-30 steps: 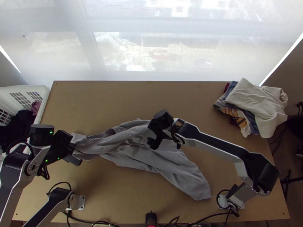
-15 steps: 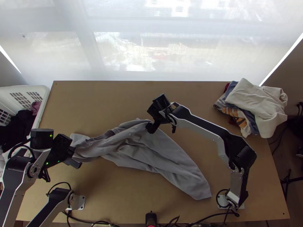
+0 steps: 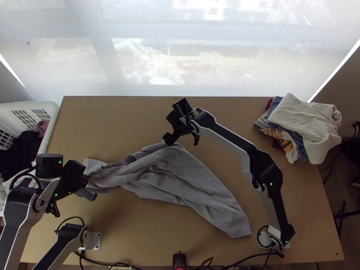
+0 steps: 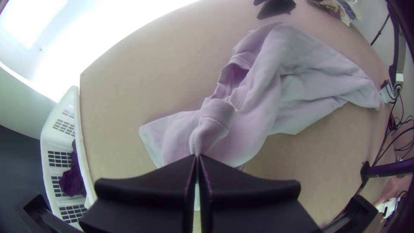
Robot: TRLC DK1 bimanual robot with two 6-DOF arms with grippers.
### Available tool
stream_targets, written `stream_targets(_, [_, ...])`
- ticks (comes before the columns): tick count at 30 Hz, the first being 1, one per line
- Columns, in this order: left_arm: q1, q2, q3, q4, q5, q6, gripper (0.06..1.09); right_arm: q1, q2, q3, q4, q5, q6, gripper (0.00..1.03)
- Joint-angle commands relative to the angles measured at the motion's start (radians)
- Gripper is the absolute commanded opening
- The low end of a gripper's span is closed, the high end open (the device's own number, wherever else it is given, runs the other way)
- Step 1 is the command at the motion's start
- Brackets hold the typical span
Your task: Fold the t-shirt
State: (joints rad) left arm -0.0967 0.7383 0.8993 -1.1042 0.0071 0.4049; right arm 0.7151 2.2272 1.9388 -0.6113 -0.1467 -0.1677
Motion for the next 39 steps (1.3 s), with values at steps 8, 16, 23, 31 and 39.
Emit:
stream_targets(8, [0.006, -0.002, 0.0, 0.009, 0.001, 0.003, 0.09, 0.083, 0.029, 0.002, -0.108, -0.028, 0.007, 0.97])
stream_targets(16, [0.005, 0.006, -0.008, 0.037, 0.001, 0.003, 0.09, 0.081, -0.032, -0.017, -0.113, -0.036, 0.013, 0.97])
stream_targets(23, [0.006, 0.007, -0.013, 0.043, 0.001, 0.012, 0.09, 0.099, -0.017, -0.057, -0.125, -0.054, 0.008, 0.97])
stream_targets(31, [0.006, 0.007, -0.023, 0.055, 0.005, 0.022, 0.09, 0.109, 0.0, -0.103, -0.123, -0.054, 0.004, 0.86])
stream_targets(39, [0.038, 0.007, -0.025, 0.092, 0.005, 0.04, 0.09, 0.076, -0.024, -0.058, -0.117, -0.134, -0.012, 0.03])
